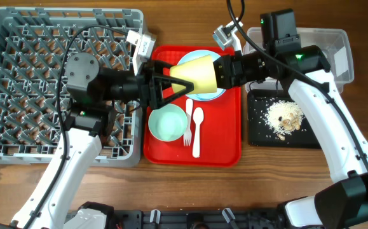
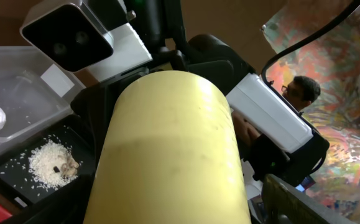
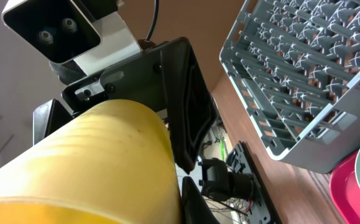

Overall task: Sort waste into correct bins and load items into the dishwasher rack
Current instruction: 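Lift the yellow cup and hand it to the left gripper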

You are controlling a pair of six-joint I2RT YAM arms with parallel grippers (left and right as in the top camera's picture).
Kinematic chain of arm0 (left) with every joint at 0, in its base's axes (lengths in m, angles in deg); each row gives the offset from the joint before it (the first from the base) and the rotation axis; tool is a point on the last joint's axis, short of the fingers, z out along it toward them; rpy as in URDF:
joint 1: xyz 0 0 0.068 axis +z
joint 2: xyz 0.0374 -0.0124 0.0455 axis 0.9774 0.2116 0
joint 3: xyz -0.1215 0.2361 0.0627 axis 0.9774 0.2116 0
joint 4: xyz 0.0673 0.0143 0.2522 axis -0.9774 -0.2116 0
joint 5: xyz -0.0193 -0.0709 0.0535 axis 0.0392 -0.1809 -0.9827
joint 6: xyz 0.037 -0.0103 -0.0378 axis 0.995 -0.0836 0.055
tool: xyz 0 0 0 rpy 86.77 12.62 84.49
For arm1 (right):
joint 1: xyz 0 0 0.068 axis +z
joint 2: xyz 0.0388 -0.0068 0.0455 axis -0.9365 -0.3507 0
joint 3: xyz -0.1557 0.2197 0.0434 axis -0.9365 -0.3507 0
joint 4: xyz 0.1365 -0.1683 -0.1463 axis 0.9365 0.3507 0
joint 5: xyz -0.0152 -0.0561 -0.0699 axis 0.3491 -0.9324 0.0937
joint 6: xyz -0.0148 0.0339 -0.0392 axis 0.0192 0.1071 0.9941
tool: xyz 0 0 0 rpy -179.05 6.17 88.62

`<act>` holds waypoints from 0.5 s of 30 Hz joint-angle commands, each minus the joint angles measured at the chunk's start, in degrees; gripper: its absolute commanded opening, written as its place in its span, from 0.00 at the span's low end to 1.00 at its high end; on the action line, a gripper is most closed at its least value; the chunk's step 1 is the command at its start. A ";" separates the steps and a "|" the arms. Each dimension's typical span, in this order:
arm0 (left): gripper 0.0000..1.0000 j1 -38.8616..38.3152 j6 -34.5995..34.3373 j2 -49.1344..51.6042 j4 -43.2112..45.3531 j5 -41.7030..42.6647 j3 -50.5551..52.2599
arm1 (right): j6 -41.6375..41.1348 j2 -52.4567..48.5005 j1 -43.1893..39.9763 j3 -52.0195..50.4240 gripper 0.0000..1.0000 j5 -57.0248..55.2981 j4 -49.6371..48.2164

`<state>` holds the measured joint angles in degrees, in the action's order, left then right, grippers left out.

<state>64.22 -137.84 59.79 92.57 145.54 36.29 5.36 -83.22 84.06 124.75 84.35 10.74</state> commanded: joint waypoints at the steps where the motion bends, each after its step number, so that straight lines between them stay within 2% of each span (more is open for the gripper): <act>1: 0.78 -0.33 0.35 0.02 0.20 -1.64 -0.61 | -0.11 -0.74 0.35 -0.20 0.04 0.68 -0.24; 11: 0.54 -0.33 0.83 0.92 -1.20 -2.16 -0.61 | -0.24 -0.76 0.35 -0.20 0.04 0.68 -0.24; 14: 0.36 -0.33 3.91 1.14 -2.69 -2.25 -0.61 | -0.28 -0.74 0.35 -0.20 0.04 -0.24 -0.15; 15: 0.34 -0.31 5.14 1.14 -3.50 -2.25 -0.61 | -0.33 -0.74 0.35 -0.20 0.04 -1.42 0.22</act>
<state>64.31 -137.40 59.98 90.60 143.20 36.26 5.27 -83.22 84.04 124.64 83.74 10.66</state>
